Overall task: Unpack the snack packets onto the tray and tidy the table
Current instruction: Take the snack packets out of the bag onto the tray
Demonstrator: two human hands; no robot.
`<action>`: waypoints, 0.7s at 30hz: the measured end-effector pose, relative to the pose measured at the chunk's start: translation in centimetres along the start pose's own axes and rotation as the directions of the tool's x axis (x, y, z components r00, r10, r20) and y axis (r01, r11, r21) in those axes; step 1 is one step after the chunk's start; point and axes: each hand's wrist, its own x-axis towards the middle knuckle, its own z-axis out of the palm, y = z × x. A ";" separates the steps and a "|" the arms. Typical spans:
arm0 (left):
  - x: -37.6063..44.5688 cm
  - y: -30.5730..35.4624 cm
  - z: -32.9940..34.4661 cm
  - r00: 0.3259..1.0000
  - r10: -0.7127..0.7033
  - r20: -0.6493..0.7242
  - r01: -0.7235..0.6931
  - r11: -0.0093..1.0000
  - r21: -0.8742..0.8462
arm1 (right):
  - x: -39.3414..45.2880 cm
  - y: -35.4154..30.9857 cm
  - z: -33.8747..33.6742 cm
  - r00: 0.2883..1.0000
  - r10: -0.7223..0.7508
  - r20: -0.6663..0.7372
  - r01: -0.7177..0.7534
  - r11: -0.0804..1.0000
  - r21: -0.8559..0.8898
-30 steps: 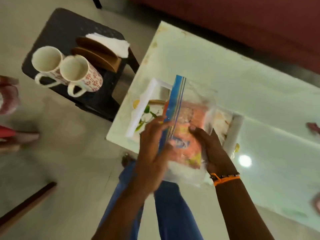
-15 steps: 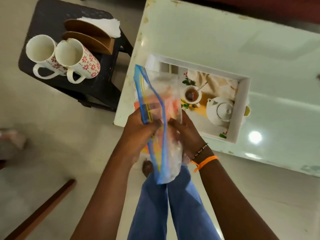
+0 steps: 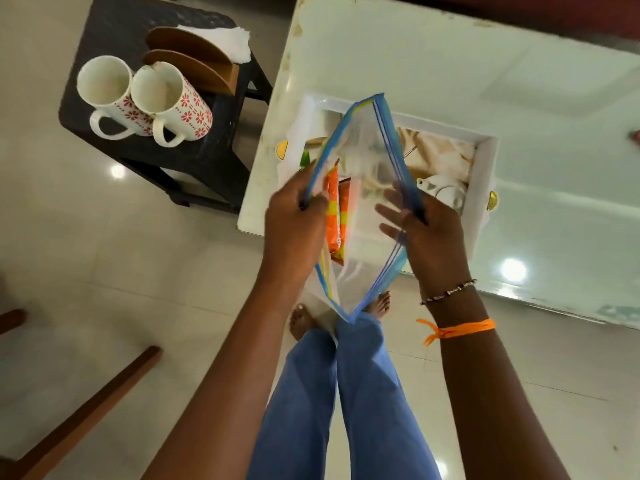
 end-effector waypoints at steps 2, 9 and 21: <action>0.2 0.6 -1.1 0.995 0.017 -0.093 -0.021 0.999 -0.045 | -0.4 -0.6 -0.8 0.997 -0.036 -0.069 0.033 0.998 -0.049; -0.2 1.6 -2.3 0.992 0.026 -0.125 -0.031 0.999 -0.037 | -3.9 -4.1 0.5 0.744 -0.645 -0.174 0.393 0.632 -0.668; -0.7 0.4 -1.5 1.000 0.010 -0.018 -0.011 0.999 -0.046 | 5.2 1.6 8.3 0.932 0.150 0.331 0.233 0.451 -0.862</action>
